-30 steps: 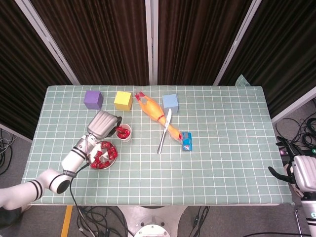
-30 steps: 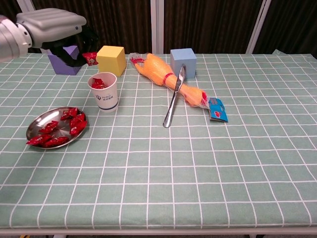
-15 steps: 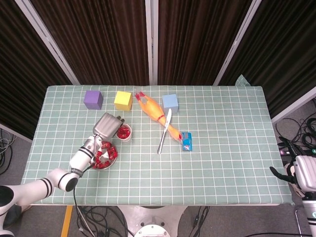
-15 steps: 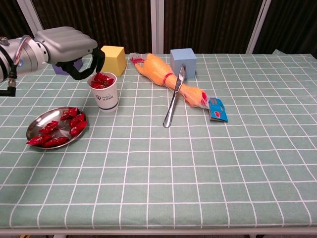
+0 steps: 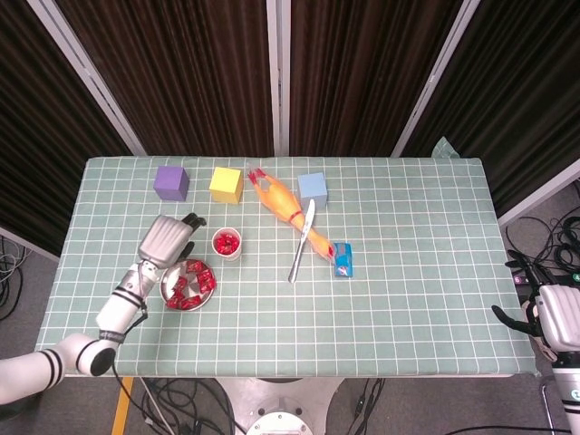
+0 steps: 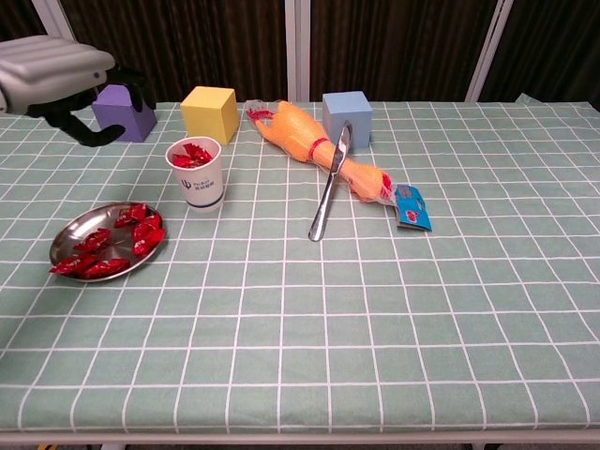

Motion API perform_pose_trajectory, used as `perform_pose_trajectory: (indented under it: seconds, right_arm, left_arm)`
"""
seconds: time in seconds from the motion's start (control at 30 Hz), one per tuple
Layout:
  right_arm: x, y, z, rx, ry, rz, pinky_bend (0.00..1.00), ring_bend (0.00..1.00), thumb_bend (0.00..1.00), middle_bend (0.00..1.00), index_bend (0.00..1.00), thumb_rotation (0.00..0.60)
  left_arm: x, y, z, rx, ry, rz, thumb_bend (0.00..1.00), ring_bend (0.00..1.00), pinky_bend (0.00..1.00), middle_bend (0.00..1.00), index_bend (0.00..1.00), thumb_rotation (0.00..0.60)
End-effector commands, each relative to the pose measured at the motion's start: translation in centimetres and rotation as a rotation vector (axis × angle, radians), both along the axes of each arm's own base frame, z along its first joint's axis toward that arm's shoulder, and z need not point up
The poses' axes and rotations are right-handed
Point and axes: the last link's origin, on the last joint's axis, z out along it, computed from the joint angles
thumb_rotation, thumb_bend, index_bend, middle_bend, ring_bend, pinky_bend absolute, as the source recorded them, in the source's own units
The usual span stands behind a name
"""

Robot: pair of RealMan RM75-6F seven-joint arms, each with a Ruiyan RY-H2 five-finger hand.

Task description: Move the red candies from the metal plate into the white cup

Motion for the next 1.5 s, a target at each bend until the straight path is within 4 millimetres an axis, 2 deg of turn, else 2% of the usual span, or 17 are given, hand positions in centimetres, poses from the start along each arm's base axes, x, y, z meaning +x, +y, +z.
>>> perform_pose_trajectory:
  seconds: [0.03,0.13,0.33,0.7,1.5]
  right_arm:
    - [0.0,0.0,0.0,0.000,0.001,0.002,0.57,0.24,0.11,0.27,0.13,0.600]
    - [0.2,-0.1,-0.1,0.005,0.002,0.005,0.57,0.24,0.12,0.27,0.13,0.600]
    - [0.3,-0.1,-0.1,0.004,0.004,0.006,0.57,0.24,0.12,0.27,0.13,0.600]
    - [0.5,-0.2,-0.1,0.006,0.006,0.010,0.57,0.24,0.12,0.27,0.13,0.600]
    - [0.2,0.0,0.0,0.004,0.007,-0.003,0.57,0.24,0.12,0.27,0.13,0.600]
  left_arm:
    - [-2.1,-2.0,0.4,0.002,-0.015,0.008,0.42,0.93,1.00,0.41,0.38,0.600]
    - [-3.7,-3.4,-0.2,-0.040,0.000,0.030,0.39,0.93,1.00,0.42,0.39,0.600]
    - [-5.5,-5.3,-2.0,-0.122,0.072,0.056,0.32,0.93,1.00,0.44,0.42,0.600]
    - [-7.0,-5.7,-4.3,-0.157,0.107,0.090,0.31,0.93,1.00,0.50,0.49,0.600]
    - [-6.6,-5.6,-5.9,-0.163,0.164,0.034,0.31,0.93,1.00,0.51,0.51,0.600]
